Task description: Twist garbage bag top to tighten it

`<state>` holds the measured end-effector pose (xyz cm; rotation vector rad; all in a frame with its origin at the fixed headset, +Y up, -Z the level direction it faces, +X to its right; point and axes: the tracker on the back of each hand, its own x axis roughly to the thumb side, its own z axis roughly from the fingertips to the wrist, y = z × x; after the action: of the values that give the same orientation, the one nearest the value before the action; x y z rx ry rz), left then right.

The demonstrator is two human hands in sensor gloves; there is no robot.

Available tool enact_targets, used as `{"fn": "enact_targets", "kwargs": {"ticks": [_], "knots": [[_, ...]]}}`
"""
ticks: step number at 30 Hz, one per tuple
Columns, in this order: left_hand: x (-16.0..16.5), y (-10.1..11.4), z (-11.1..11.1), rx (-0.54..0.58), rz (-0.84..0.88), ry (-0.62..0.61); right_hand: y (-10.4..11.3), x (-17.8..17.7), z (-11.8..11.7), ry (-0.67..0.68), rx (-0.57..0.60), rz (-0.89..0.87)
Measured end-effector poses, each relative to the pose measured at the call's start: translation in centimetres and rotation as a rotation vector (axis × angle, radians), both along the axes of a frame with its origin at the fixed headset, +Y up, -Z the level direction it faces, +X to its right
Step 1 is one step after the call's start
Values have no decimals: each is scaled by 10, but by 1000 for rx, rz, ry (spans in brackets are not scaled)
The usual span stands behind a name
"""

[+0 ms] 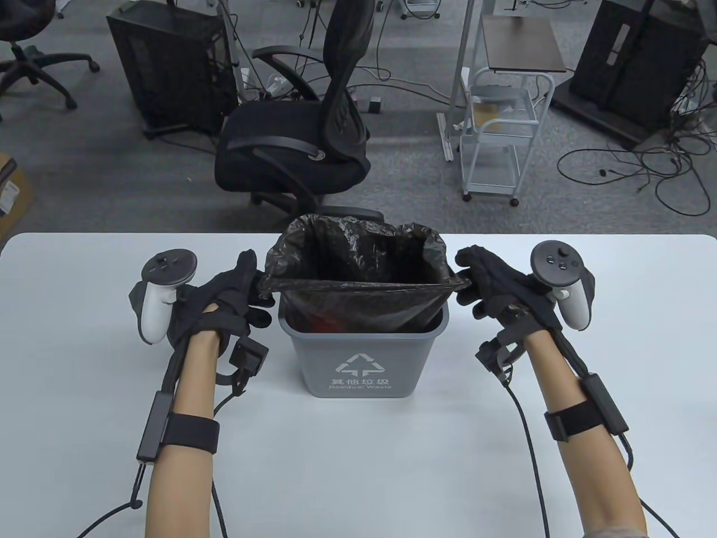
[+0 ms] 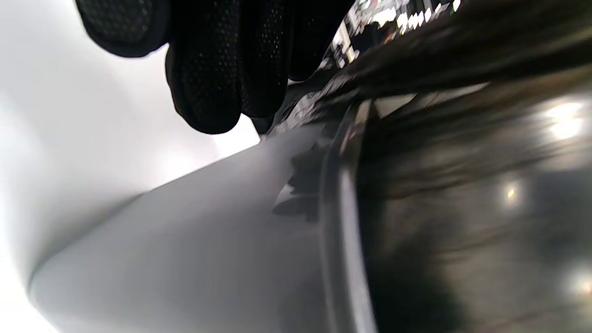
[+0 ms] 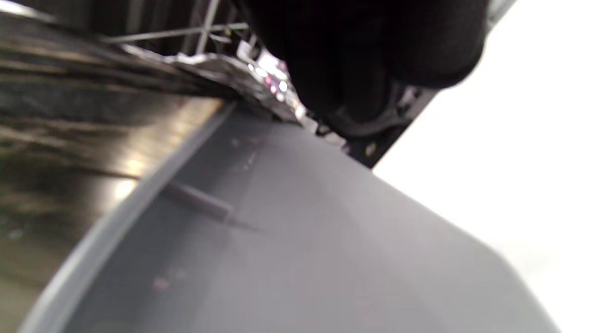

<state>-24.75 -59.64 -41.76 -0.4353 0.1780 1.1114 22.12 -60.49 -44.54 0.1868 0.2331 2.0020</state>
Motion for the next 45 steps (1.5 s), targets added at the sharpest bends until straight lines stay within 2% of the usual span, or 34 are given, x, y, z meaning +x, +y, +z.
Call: {"fn": "enact_targets", "kwargs": {"ticks": [4,7,10,15,17,20,24,28,30,38,41,45], "knots": [[9,-10,-19,-82,104,-84,-5,-3,-11,31,-155,19],[9,-11,-26,-75,53,-116,-4,-9,-12,38,-150,-42],[9,-14,-33,-87,61,-134,-2,-17,-14,76,-192,-1],[7,-12,-41,-79,85,-128,9,-18,-18,-57,-147,144],[4,-10,-44,-65,97,-138,15,-16,-19,-108,-133,106],[1,-6,-50,-67,52,-97,20,-13,-23,-83,-157,133],[0,6,-56,-38,-70,-39,27,-11,-30,-121,-151,155],[1,19,-55,11,-116,7,38,-15,-36,-190,-73,146],[1,25,-51,56,-113,25,43,-19,-37,-220,15,93],[-2,50,-38,213,51,-54,63,-31,-21,-215,208,-16],[-5,61,-28,246,-31,-58,73,-28,-9,-253,277,23],[-14,77,-10,263,-197,-20,92,-15,9,-338,342,161]]}}
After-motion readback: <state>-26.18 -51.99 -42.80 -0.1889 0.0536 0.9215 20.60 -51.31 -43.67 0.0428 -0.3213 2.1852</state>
